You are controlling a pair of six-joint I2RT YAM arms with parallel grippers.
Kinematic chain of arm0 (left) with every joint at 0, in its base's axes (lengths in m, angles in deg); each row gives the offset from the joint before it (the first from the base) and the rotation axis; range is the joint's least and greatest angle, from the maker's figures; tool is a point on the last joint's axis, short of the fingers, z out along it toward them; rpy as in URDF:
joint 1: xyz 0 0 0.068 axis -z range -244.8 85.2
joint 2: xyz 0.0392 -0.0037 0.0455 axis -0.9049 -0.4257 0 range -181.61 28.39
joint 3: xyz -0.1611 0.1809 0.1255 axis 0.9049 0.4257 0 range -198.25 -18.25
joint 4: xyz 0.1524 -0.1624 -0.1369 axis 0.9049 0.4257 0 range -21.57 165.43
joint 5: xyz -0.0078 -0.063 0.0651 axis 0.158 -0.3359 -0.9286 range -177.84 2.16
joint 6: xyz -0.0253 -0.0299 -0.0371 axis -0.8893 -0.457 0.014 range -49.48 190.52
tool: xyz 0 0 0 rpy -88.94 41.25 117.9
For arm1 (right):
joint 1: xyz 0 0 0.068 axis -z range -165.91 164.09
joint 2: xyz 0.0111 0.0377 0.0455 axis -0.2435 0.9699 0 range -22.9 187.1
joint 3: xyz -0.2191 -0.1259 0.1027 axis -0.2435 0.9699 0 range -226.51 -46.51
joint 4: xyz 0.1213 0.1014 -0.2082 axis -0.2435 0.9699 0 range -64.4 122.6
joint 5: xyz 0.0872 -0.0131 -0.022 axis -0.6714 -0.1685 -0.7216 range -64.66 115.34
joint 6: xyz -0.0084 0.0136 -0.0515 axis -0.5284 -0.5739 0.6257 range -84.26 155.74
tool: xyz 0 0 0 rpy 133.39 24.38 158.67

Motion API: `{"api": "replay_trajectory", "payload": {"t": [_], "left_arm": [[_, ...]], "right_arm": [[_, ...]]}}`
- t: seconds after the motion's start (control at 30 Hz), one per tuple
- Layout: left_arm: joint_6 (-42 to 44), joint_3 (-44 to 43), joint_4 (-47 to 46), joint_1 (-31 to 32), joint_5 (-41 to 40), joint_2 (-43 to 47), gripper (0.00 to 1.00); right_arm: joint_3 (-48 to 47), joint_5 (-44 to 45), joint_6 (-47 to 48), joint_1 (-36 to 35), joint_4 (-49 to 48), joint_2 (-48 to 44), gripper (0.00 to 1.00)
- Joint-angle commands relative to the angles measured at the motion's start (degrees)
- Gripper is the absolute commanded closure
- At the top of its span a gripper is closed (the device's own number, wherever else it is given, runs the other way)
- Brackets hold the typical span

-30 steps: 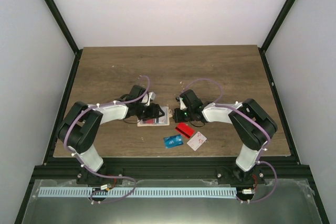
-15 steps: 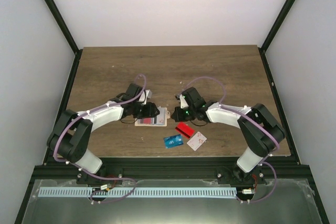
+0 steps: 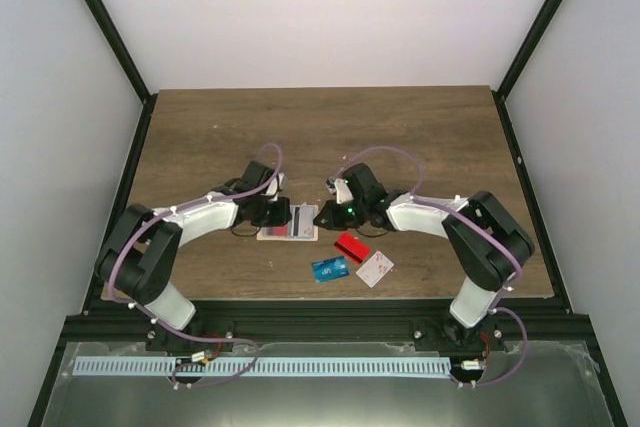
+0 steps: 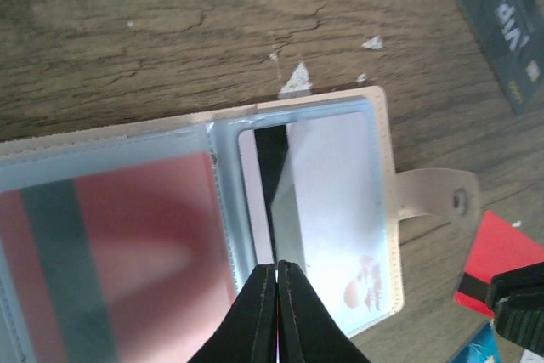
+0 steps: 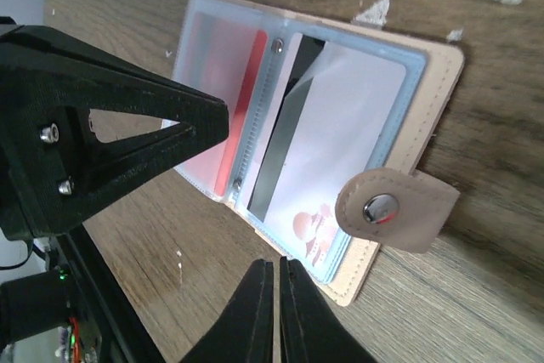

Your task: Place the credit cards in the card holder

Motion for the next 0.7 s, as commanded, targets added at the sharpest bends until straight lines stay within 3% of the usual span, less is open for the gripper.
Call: {"api": "replay_trajectory", "payload": {"t": [0.0, 0.33, 0.67], "left_arm": [[1.4, 0.6, -1.8, 0.2, 0.3, -2.0, 0.96], [2.5, 1.0, -2.5, 0.2, 0.6, -4.7, 0.96], [2.8, 2.1, -3.3, 0.2, 0.6, -5.9, 0.96]], "right_arm": [[-3.1, -2.3, -1.4, -1.1, -1.4, 3.5, 0.93], [-5.8, 3.4, -1.6, -1.8, 2.6, 7.7, 0.79], [-6.3, 4.9, -2.3, -1.8, 3.1, 10.5, 0.75]]}}
